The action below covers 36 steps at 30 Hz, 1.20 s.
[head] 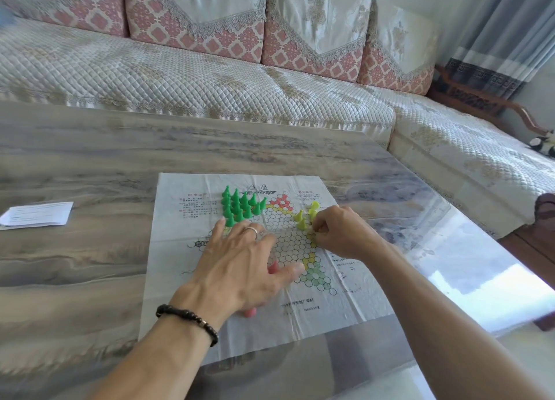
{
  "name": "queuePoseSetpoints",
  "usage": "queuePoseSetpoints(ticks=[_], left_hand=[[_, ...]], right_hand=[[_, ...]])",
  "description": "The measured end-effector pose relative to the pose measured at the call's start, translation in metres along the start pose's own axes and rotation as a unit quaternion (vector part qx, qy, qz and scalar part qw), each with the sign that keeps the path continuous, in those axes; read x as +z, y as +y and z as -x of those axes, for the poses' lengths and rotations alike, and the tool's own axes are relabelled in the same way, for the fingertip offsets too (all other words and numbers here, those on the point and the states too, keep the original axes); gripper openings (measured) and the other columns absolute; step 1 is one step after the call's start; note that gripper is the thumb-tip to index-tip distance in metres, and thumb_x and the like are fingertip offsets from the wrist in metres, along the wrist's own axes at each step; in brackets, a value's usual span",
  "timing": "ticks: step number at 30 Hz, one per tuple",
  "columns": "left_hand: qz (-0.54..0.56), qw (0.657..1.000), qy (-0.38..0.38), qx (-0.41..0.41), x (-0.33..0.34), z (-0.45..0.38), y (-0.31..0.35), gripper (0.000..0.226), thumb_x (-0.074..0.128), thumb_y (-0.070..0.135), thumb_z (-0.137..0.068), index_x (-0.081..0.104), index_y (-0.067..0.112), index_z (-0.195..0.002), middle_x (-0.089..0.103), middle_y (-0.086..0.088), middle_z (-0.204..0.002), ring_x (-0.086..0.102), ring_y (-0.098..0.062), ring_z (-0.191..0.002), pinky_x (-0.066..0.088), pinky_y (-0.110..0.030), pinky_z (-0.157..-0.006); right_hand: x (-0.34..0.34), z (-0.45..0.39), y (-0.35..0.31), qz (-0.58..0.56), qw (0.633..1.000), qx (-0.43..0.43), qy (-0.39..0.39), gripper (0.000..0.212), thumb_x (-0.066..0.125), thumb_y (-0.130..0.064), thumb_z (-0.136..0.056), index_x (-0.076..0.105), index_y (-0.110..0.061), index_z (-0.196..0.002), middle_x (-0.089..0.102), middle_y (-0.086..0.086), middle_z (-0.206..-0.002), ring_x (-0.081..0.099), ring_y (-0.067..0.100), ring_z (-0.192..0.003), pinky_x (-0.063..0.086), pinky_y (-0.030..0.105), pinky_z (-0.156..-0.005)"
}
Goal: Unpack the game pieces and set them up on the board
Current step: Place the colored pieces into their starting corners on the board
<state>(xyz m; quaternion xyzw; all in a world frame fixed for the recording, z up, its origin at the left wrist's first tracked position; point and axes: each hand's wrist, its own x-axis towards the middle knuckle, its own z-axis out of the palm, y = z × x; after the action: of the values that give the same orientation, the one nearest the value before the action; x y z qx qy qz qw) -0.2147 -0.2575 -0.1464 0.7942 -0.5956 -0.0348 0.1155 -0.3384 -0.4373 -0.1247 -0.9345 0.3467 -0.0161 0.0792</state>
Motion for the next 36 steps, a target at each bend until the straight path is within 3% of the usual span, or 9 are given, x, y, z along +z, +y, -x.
queuePoseSetpoints(ticks=[5,10,14,20,25,28,32,36], left_hand=[[0.000,1.000,-0.008,-0.011,0.000,-0.008,0.006,0.096,0.003,0.088,-0.069,0.053,0.031,-0.128,0.032,-0.004,-0.154,0.019,-0.019,-0.144,0.001,-0.052,-0.117],[-0.016,0.999,-0.044,-0.017,0.004,-0.011,0.008,0.108,-0.008,0.091,-0.064,0.047,0.031,-0.136,0.030,-0.004,-0.155,0.018,-0.021,-0.145,-0.001,-0.056,-0.116],[-0.020,0.998,-0.060,-0.021,0.005,-0.013,0.010,0.114,-0.013,0.091,-0.062,0.055,0.029,-0.129,0.042,-0.005,-0.147,0.031,-0.022,-0.139,-0.002,-0.056,-0.116],[-0.017,0.998,-0.064,-0.023,0.005,-0.014,0.010,0.105,-0.009,0.090,-0.066,0.061,0.028,-0.114,0.048,-0.005,-0.141,0.036,-0.023,-0.134,0.004,-0.058,-0.115],[-0.025,0.996,-0.079,-0.045,0.004,-0.019,0.021,0.104,-0.006,0.088,-0.068,0.058,0.026,-0.124,0.046,-0.008,-0.142,0.034,-0.028,-0.135,0.006,-0.057,-0.115],[-0.038,0.995,-0.078,-0.040,0.005,-0.018,0.020,0.094,0.004,0.087,-0.074,0.057,0.027,-0.124,0.047,-0.006,-0.141,0.036,-0.028,-0.133,0.009,-0.057,-0.115],[-0.040,0.995,-0.081,-0.034,0.007,-0.018,0.016,0.090,0.007,0.085,-0.076,0.055,0.028,-0.126,0.043,-0.005,-0.145,0.034,-0.026,-0.135,0.010,-0.057,-0.114],[-0.040,0.996,-0.080,-0.031,0.009,-0.019,0.015,0.092,0.005,0.087,-0.075,0.056,0.028,-0.123,0.046,-0.005,-0.142,0.037,-0.027,-0.133,0.012,-0.058,-0.114]], right_hand=[[-0.001,0.000,0.007,-0.011,0.999,-0.039,0.014,0.016,0.053,-0.011,-0.087,0.068,-0.006,-0.081,0.062,0.004,-0.084,0.060,0.020,-0.073,0.050,0.033,-0.063],[-0.006,-0.002,0.013,-0.170,0.983,-0.003,0.075,0.009,0.063,-0.014,-0.086,0.071,-0.018,-0.085,0.067,-0.010,-0.080,0.057,0.000,-0.062,0.044,0.011,-0.054],[-0.001,-0.001,0.013,-0.185,0.979,-0.003,0.083,0.007,0.070,-0.016,-0.083,0.073,-0.022,-0.083,0.065,-0.014,-0.072,0.056,-0.011,-0.063,0.040,0.004,-0.056],[0.007,-0.003,0.011,-0.169,0.982,0.005,0.081,0.007,0.070,-0.016,-0.083,0.074,-0.021,-0.085,0.063,-0.016,-0.070,0.055,-0.009,-0.060,0.040,0.003,-0.056],[0.010,-0.005,0.007,-0.169,0.982,-0.002,0.086,0.007,0.070,-0.015,-0.081,0.073,-0.021,-0.082,0.063,-0.016,-0.068,0.056,-0.011,-0.063,0.039,0.002,-0.056],[0.014,-0.005,0.004,-0.153,0.985,-0.014,0.075,0.005,0.071,-0.017,-0.082,0.074,-0.019,-0.084,0.066,-0.013,-0.071,0.060,-0.004,-0.065,0.044,0.007,-0.058],[0.015,-0.005,0.003,-0.144,0.987,-0.010,0.071,0.006,0.072,-0.020,-0.081,0.075,-0.018,-0.086,0.068,-0.009,-0.073,0.065,0.006,-0.072,0.056,0.027,-0.070],[0.007,-0.004,0.006,-0.124,0.990,-0.024,0.068,0.010,0.068,-0.021,-0.081,0.073,-0.022,-0.090,0.067,-0.013,-0.078,0.061,0.000,-0.071,0.051,0.022,-0.066]])
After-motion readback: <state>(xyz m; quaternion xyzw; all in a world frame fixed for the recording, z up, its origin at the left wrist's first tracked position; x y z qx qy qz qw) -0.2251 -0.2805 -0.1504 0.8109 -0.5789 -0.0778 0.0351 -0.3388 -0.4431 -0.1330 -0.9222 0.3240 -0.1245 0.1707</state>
